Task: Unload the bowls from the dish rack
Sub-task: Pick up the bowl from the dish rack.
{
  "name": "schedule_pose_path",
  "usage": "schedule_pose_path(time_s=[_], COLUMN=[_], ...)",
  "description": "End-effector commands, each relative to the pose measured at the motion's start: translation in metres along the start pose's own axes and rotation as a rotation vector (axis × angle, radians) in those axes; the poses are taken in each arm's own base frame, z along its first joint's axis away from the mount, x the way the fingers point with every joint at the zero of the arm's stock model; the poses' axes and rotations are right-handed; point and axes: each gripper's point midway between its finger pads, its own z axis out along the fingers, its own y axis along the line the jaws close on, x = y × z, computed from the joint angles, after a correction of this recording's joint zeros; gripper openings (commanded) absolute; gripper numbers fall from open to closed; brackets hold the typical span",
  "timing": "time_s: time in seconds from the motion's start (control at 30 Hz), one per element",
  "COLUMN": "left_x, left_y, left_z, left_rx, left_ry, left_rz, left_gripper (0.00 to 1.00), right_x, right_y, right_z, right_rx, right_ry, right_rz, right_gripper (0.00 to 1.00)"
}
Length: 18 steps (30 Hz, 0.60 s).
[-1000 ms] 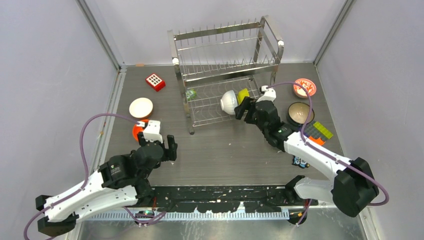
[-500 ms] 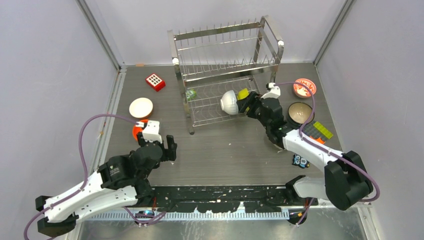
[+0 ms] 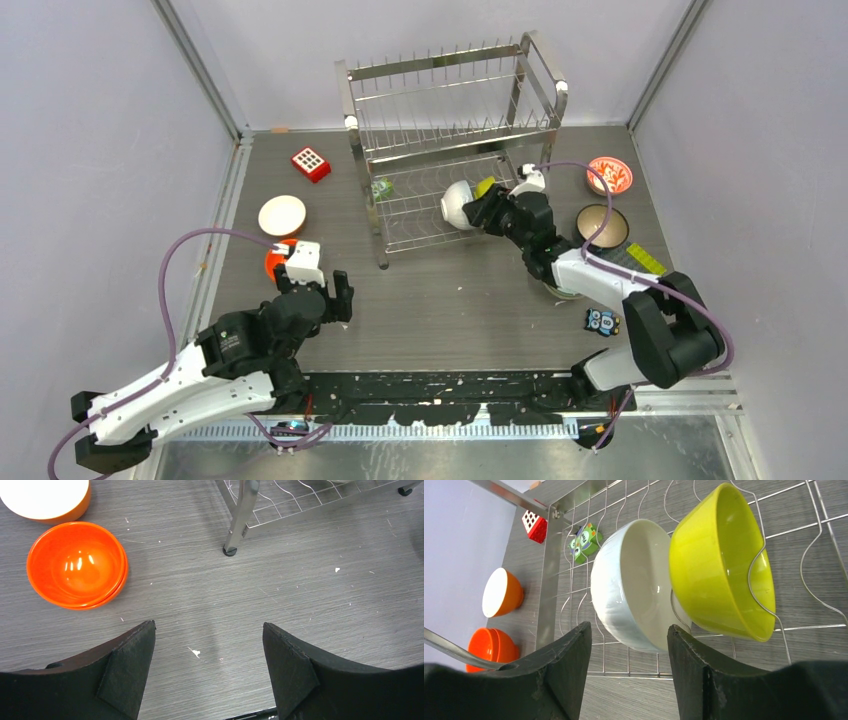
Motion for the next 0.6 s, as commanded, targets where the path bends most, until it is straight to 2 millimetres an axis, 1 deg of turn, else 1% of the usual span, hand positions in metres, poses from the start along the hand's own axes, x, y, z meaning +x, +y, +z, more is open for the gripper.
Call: schedule_pose_path(time_s=[0.0,0.17,0.3,0.47,0.57], left_x=[-0.007,-0.007,-0.007,-0.006,-0.006], left_y=[0.0,0.0,0.0,0.0,0.0], left_z=[0.001,0.002,0.001,0.002,0.003], left_rx=[-0.01,-0.012,-0.013,-0.018,-0.022], left_ry=[-0.035,-0.031,-0.032,-0.03,-0.026], left_rz=[-0.02,-0.016,-0.017,-0.013,-0.007], left_gripper=[0.8,0.8,0.8,0.8,0.8], right_x=[-0.026,-0.02,-0.015,-0.015,-0.016], right_y=[0.03,0.033,0.031,0.027,0.031], right_z=[0.005,0.008,0.01,0.013,0.013], right_rx=[-0.115,-0.149,-0.17,-0.2,-0.248], right_ry=[-0.067,-0.045,-0.021,-0.01,0.003], right_rz=[0.003,-0.002,-0.004,0.012,0.02], right_gripper=[0.6,0.57,0.56,0.54,0.52])
